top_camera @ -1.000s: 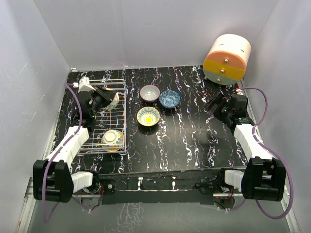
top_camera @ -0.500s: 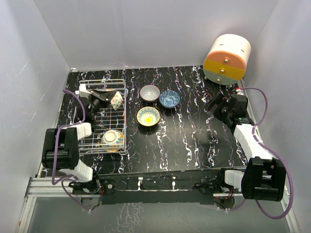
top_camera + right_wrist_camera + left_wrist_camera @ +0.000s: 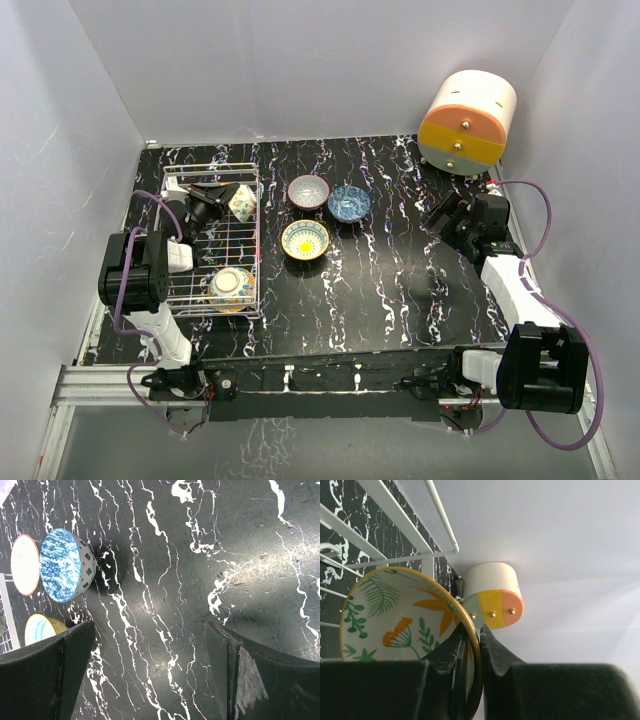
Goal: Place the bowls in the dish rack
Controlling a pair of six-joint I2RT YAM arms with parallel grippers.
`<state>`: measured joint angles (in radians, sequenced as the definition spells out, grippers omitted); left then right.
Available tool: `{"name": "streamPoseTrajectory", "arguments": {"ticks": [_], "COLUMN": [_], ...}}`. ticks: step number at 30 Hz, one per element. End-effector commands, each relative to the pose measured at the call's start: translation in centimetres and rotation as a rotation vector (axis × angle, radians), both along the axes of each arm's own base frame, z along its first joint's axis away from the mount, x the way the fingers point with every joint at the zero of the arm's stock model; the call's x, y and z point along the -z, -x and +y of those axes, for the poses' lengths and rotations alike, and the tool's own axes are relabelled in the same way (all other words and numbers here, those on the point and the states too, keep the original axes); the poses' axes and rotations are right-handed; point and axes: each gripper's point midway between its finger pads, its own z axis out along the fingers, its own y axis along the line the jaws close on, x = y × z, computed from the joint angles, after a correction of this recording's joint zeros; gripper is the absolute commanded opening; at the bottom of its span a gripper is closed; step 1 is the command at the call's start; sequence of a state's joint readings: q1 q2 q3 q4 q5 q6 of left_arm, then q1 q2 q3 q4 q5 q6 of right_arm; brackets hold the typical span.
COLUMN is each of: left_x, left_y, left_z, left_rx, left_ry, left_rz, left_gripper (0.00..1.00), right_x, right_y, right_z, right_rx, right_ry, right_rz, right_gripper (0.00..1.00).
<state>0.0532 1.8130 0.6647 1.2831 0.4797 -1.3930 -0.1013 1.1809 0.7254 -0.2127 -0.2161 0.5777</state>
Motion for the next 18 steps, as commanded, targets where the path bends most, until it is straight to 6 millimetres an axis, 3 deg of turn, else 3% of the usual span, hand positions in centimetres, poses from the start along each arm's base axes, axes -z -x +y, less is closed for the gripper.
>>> {"name": "streamPoseTrajectory", "arguments": {"ticks": [1, 6, 12, 18], "left_x": [-2.8, 0.3, 2.7, 5.3], "left_y": [-0.2, 0.4, 1.0, 1.9], "left_z": [1.0, 2.7, 4.4, 5.1], "left_rx": [0.0, -0.034, -0.048, -0.068], "left_ry": [0.006, 0.001, -0.025, -0.014], "left_rz": [-0.096, 0.009, 0.099, 0.184], "left_gripper": [0.0, 0.0, 0.21, 0.35], "right_x": [-2.2, -1.8, -1.8, -1.6], "right_y": [-1.5, -1.4, -1.4, -1.3], "right_z": [-0.7, -0.7, -0.6, -0.5], "right_rx": [0.011, 0.009, 0.009, 0.008], "right_ry": [0.024, 0.024, 0.016, 0.012], "right_rz": [-0.068, -0.061, -0.063, -0.059], "right_gripper": [0.95, 0.95, 0.95, 0.95]}}
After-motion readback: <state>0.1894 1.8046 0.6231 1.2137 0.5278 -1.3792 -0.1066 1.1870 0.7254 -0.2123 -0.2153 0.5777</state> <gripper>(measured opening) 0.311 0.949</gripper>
